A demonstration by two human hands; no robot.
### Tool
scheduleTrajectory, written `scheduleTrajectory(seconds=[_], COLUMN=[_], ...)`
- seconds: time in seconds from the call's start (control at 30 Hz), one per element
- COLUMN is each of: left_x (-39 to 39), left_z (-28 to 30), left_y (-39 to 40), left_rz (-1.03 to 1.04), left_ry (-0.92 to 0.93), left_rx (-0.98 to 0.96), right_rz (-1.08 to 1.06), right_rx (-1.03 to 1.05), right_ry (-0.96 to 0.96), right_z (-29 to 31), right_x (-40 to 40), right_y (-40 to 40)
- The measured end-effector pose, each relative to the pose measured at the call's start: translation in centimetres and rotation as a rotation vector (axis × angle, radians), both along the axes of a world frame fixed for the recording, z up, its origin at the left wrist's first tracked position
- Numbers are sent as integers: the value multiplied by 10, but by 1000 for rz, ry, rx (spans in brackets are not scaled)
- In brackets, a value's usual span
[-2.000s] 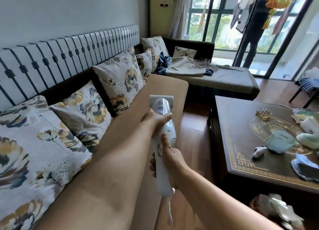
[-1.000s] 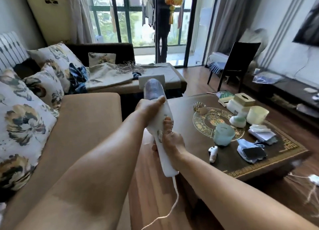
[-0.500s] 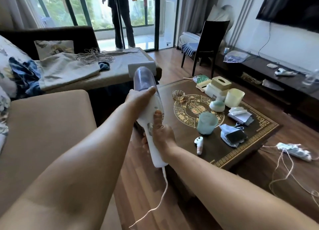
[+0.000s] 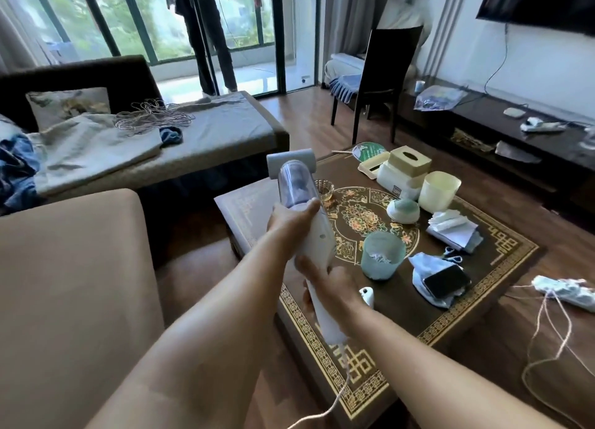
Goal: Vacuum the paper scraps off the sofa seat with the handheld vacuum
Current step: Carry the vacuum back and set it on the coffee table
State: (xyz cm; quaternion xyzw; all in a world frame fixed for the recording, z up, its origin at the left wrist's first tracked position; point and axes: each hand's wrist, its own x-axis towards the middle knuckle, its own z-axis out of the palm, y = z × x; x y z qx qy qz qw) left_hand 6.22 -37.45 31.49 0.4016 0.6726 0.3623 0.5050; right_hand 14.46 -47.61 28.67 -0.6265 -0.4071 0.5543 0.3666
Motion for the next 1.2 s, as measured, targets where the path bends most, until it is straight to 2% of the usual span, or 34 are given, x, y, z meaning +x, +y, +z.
scheduleTrajectory(seconds=[0.13,0.23,0.43,0.63,0.93,1.07,1.2], left_x=[17,24,31,29,30,29,28], left_z=[-35,-66,-141,-212,-294,-320,-343], left_y=[38,72,160,252,335,340,335], left_rz=[-17,-18,-44,-98,-137,-129,-117], left_ry=[49,71,48,102,193,193,208], left_rx=[-43,-91,-205,-279,-290,-273,-270], right_rz=[120,135,74,-3,-23,-41,-62], right_rx=[-139,-253,-433,-593,-646,-653,-632], right_ry=[-133,-157,-196,-231,-223,-192,-257], right_z=[-25,-46,-105,-173,-260,-281,-306], right_x=[20,23,23,14,10,13,12], right_y=[37,73,166,264,349,351,344])
